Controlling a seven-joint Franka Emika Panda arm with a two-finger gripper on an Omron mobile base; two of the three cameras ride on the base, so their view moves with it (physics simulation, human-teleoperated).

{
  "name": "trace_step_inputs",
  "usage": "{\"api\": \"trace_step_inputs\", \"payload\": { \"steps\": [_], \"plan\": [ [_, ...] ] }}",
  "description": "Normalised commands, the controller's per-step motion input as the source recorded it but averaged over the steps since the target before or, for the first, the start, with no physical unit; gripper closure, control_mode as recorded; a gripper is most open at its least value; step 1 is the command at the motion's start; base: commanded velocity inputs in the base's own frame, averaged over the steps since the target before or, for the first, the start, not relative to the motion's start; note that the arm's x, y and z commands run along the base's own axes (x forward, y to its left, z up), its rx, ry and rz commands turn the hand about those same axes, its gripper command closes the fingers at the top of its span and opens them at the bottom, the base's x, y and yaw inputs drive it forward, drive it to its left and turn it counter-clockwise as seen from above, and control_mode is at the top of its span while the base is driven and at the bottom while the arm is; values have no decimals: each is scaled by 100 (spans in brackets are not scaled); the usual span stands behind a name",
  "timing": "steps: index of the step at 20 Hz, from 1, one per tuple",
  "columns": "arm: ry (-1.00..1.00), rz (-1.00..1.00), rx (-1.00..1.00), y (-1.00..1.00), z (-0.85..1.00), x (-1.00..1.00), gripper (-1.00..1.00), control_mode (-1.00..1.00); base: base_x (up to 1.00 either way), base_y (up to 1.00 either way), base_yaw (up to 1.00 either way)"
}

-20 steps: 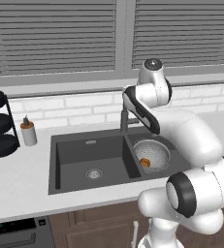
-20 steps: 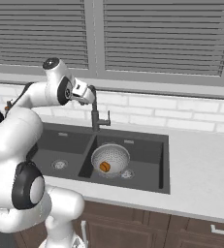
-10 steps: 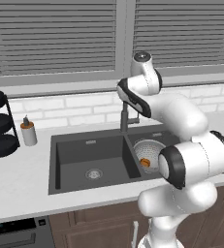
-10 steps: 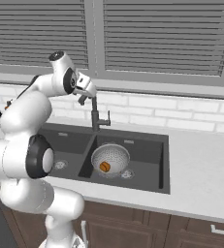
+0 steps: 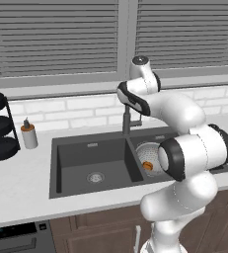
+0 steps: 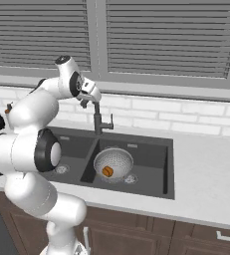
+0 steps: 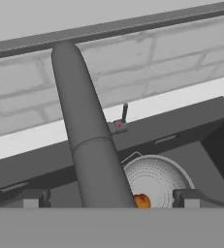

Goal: Put the colander in the sink, put the peach in the colander, and turn on the sink faucet and pour water over the colander.

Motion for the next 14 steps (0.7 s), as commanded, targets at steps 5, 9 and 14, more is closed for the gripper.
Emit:
{"api": "trace_step_inputs", "payload": {
  "steps": [5, 9, 14],
  "plan": [
    [1, 0, -6, -20, -56, 12, -100, -100, 0, 0, 0],
    [4, 0, -11, -70, -61, 3, -100, -100, 0, 0, 0],
    [6, -1, -11, -95, -57, 0, -100, -100, 0, 0, 0]
  ]
}}
